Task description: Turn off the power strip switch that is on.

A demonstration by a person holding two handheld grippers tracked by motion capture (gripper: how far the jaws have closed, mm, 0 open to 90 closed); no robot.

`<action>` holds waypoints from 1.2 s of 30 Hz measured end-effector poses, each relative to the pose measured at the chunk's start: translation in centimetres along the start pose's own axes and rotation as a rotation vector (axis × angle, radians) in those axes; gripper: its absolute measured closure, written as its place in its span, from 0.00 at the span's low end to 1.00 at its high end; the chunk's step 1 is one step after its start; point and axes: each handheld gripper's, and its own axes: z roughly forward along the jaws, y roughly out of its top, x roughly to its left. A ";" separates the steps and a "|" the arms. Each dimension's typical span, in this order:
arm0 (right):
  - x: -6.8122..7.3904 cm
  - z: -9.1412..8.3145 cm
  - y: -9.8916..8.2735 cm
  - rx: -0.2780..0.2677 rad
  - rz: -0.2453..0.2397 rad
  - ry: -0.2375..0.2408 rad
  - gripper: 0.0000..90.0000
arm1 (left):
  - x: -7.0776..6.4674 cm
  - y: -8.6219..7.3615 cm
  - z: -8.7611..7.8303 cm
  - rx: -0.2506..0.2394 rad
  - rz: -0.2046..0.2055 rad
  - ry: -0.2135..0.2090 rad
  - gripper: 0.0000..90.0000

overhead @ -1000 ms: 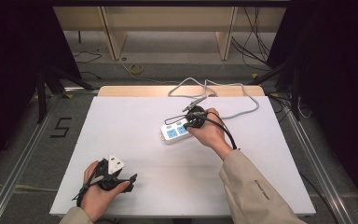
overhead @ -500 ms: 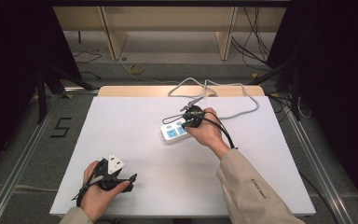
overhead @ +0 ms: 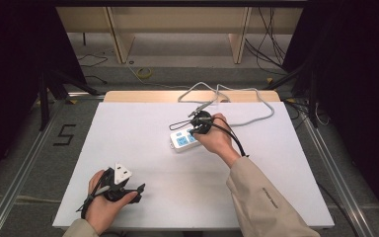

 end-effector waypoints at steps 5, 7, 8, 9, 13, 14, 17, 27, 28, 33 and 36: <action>0.0 0.1 0.2 -0.003 0.001 -0.002 1.00 | 0.0 0.0 0.0 0.000 0.002 -0.001 0.18; 0.0 0.2 0.3 -0.003 -0.007 -0.001 1.00 | 0.0 0.0 0.0 0.000 0.003 -0.001 0.18; 0.0 0.2 0.3 -0.002 -0.001 -0.002 1.00 | 0.0 0.0 0.0 0.000 0.003 -0.001 0.18; 0.0 0.3 0.4 -0.005 -0.004 -0.003 1.00 | 0.0 0.0 0.0 0.000 0.003 -0.001 0.18; -0.1 0.6 0.5 -0.001 -0.004 -0.002 1.00 | 0.1 0.0 0.0 0.002 0.007 -0.001 0.18; 0.0 0.6 0.5 0.002 0.001 -0.002 1.00 | 0.0 0.0 0.0 0.000 0.005 -0.001 0.18; 0.0 0.8 0.5 -0.001 -0.003 0.002 1.00 | 0.1 0.0 -0.1 0.005 0.008 -0.002 0.18; 0.1 1.3 0.8 0.001 -0.003 0.004 1.00 | 0.0 0.0 0.0 0.001 0.005 -0.003 0.18; 0.1 1.3 0.8 0.001 -0.004 0.004 1.00 | 0.0 0.0 0.0 0.001 0.005 -0.003 0.18; 0.1 1.6 0.9 0.003 0.003 0.004 1.00 | 0.0 0.0 0.0 0.001 0.006 -0.003 0.18; 0.1 1.8 0.9 0.004 -0.001 0.003 1.00 | 0.0 0.0 0.0 0.001 0.006 -0.003 0.18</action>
